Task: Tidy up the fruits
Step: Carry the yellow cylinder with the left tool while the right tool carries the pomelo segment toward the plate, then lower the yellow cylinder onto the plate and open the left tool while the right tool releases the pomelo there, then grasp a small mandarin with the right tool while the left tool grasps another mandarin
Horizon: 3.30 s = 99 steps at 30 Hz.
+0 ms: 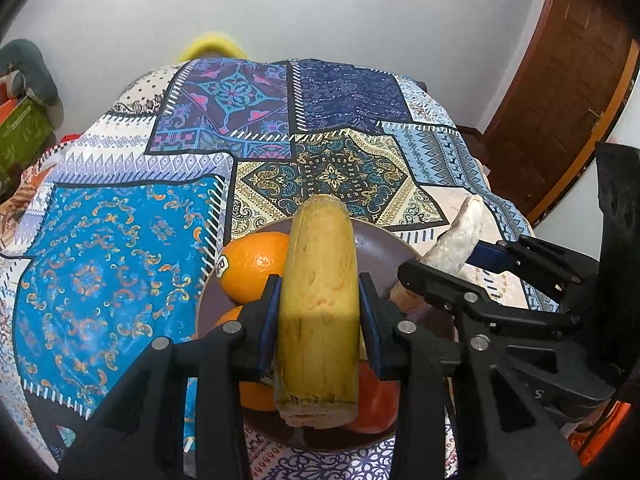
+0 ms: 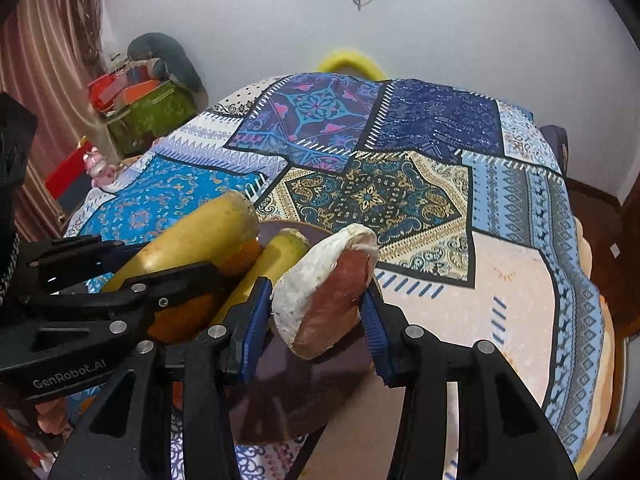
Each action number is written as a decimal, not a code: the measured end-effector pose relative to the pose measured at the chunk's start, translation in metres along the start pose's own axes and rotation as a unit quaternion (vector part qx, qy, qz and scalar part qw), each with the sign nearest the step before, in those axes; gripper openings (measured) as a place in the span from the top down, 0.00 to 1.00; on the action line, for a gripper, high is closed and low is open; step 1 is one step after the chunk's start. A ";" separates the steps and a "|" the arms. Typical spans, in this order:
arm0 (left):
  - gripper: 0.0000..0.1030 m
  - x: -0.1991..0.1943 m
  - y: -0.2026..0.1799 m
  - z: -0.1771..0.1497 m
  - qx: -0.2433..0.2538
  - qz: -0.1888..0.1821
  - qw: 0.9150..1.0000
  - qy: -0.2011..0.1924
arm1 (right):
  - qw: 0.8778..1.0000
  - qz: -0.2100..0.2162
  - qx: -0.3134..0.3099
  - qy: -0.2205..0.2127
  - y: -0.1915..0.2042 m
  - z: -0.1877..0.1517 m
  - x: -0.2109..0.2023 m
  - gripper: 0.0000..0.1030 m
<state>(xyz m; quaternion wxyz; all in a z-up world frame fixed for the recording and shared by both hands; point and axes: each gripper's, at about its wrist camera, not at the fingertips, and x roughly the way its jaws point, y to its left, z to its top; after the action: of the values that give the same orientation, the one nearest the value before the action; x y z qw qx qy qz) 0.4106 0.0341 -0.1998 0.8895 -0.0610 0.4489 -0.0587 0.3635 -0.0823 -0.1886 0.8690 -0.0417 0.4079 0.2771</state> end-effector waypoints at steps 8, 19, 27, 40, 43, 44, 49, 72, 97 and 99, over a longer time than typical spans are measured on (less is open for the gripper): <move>0.65 0.005 -0.001 -0.001 0.003 -0.002 1.000 0.006 | 1.000 0.000 -0.016 0.003 0.002 -0.003 -0.001 0.59; 0.64 -0.027 -0.012 0.002 0.032 0.020 0.998 -0.040 | 1.000 -0.004 -0.019 0.011 -0.004 -0.018 -0.011 0.58; 0.64 -0.032 -0.001 -0.005 0.013 0.022 0.999 -0.032 | 1.000 0.001 -0.007 0.026 -0.011 -0.032 -0.014 0.57; 0.64 -0.074 0.001 -0.027 0.016 0.024 0.999 -0.042 | 0.999 -0.031 -0.033 -0.005 0.007 -0.039 -0.059 0.57; 0.64 -0.096 -0.002 -0.037 0.021 0.029 0.998 -0.052 | 0.998 -0.036 -0.043 -0.018 0.018 -0.041 -0.076 0.52; 0.64 -0.104 -0.003 -0.040 0.022 0.029 0.998 -0.054 | 0.998 -0.035 -0.042 -0.025 0.021 -0.042 -0.084 0.50; 0.64 -0.138 -0.005 -0.060 0.027 0.031 0.997 -0.065 | 0.998 -0.034 -0.038 -0.047 0.038 -0.049 -0.110 0.49; 0.33 -0.197 0.012 -0.143 0.016 0.045 0.997 -0.054 | 0.999 -0.036 0.002 -0.031 0.068 -0.114 -0.143 0.35; 0.33 -0.135 0.037 -0.172 -0.009 0.033 0.999 0.009 | 0.990 0.018 0.042 0.132 0.063 -0.156 -0.061 0.69; 0.33 -0.129 0.036 -0.173 -0.007 0.031 0.999 0.014 | 0.991 0.020 0.042 0.127 0.062 -0.156 -0.062 0.69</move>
<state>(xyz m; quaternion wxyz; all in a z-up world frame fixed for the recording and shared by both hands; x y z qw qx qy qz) 0.1975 0.0799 -0.2055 0.8841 -0.0524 0.4634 -0.0287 0.1927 -0.1045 -0.2371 0.8050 -0.0315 0.5275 0.2696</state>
